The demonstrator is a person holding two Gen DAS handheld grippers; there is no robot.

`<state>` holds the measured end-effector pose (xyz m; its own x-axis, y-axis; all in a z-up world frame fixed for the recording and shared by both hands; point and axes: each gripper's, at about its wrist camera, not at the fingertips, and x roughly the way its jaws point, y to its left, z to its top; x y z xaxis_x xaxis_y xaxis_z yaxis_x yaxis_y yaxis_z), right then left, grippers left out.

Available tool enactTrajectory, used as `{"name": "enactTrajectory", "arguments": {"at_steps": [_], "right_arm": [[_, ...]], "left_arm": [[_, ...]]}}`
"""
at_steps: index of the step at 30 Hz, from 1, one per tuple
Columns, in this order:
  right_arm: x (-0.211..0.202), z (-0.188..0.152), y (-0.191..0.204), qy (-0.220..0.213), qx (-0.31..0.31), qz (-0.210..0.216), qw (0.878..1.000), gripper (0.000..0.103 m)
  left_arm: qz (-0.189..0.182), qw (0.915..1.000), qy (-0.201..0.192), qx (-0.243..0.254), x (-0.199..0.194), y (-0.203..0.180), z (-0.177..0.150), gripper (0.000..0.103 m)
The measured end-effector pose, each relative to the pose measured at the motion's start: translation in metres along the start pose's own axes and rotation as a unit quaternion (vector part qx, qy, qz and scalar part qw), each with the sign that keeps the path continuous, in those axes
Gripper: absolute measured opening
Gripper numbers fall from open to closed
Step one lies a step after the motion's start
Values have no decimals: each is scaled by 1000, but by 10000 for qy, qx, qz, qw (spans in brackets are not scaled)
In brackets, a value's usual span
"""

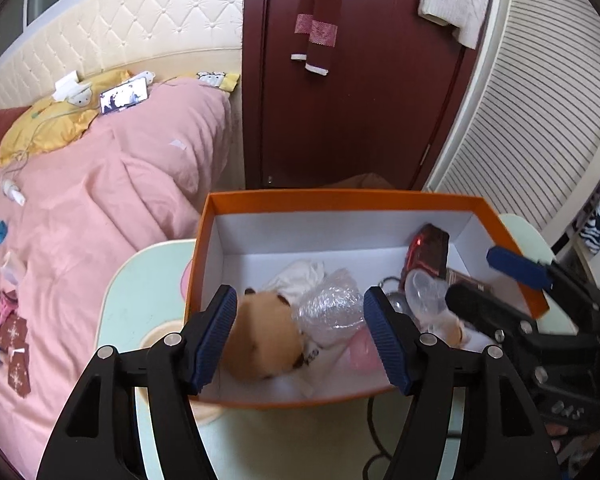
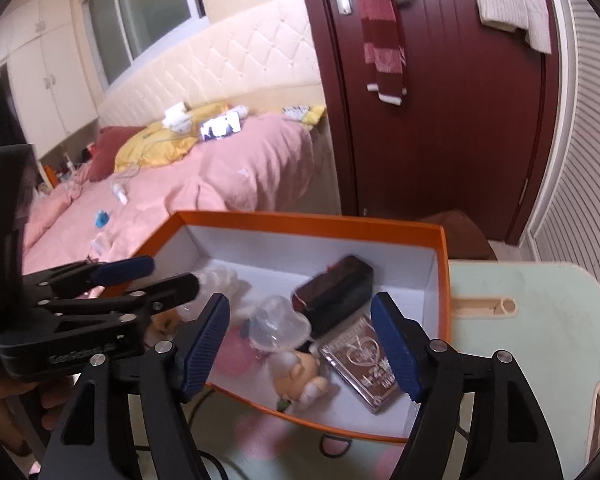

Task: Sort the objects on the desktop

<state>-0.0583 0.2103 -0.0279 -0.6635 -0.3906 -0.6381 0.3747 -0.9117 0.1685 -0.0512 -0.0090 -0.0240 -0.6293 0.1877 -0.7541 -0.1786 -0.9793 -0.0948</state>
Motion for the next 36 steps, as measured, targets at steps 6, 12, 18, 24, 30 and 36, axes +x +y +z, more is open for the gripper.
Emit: {"name": "enactTrajectory", "arguments": {"at_steps": [6, 12, 18, 24, 30, 36], "right_arm": [[-2, 1, -7, 24, -106, -145, 9998, 73], [4, 3, -4, 40, -464, -244, 9986, 73], [-8, 4, -9, -25, -212, -29, 9998, 73], [-44, -8, 3, -26, 100, -75, 9999, 72], [-67, -43, 14, 180, 358, -371, 9985, 75], [-52, -73, 18, 794, 159, -794, 9935, 76]], "left_arm": [[-63, 9998, 42, -163, -15, -4, -16, 67], [-127, 9992, 107, -358, -22, -9, -23, 67], [-163, 9980, -348, -502, -39, -1, -27, 67], [95, 9964, -510, -666, -70, 1, -38, 67], [395, 9955, -189, -838, -69, -9, -73, 79], [422, 9930, 275, -1071, -40, -17, -96, 79]]}}
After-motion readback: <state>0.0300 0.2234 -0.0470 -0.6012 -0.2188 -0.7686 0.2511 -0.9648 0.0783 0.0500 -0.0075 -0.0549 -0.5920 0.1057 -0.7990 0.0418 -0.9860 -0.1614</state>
